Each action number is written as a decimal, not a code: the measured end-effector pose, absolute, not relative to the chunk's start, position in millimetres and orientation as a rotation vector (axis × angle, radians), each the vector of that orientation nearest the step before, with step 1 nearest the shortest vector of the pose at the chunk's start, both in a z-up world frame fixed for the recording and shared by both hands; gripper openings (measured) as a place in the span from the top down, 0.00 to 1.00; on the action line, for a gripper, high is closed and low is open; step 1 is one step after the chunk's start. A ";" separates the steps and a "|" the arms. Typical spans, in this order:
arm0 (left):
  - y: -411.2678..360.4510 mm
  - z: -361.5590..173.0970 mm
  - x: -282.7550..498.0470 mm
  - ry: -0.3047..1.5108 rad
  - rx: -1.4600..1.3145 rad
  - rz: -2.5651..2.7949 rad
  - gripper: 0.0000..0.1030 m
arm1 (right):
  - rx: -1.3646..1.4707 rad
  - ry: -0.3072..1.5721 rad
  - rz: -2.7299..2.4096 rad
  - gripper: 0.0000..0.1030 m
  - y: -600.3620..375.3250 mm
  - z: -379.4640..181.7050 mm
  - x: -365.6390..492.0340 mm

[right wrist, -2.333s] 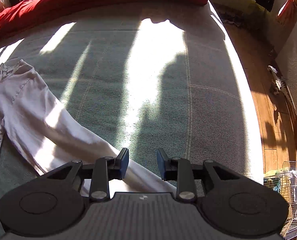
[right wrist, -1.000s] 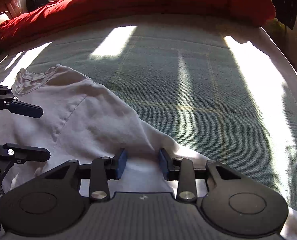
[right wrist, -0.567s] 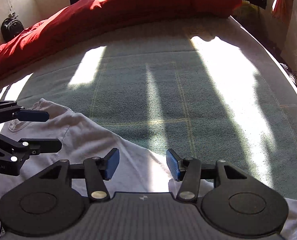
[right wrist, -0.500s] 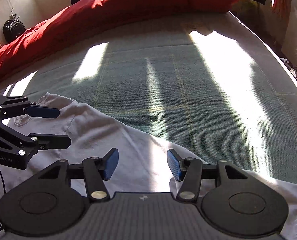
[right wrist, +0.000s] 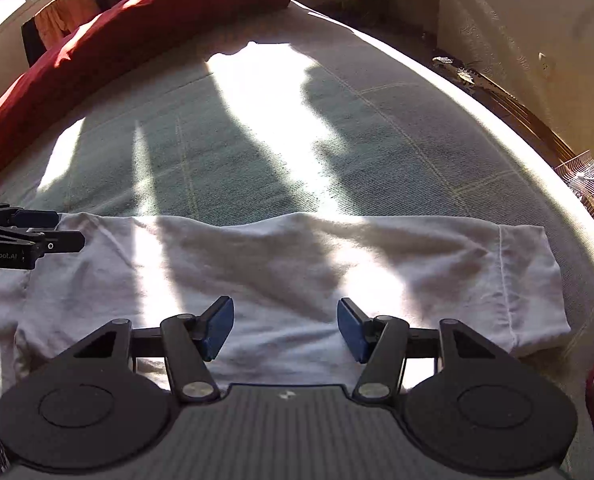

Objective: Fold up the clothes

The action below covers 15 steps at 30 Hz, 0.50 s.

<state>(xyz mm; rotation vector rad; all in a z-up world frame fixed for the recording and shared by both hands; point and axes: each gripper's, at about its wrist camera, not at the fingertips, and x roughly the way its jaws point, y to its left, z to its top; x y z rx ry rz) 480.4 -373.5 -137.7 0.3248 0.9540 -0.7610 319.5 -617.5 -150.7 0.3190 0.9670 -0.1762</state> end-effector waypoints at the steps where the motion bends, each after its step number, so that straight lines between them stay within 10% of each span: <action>1: -375.6 -133.4 471.4 0.946 0.332 -0.788 0.28 | 0.310 0.943 -0.186 0.39 -621.0 -148.2 322.2; 15: -398.0 -147.5 424.2 1.024 0.455 -0.900 0.27 | 0.219 0.920 -0.269 0.19 -643.9 -162.2 384.6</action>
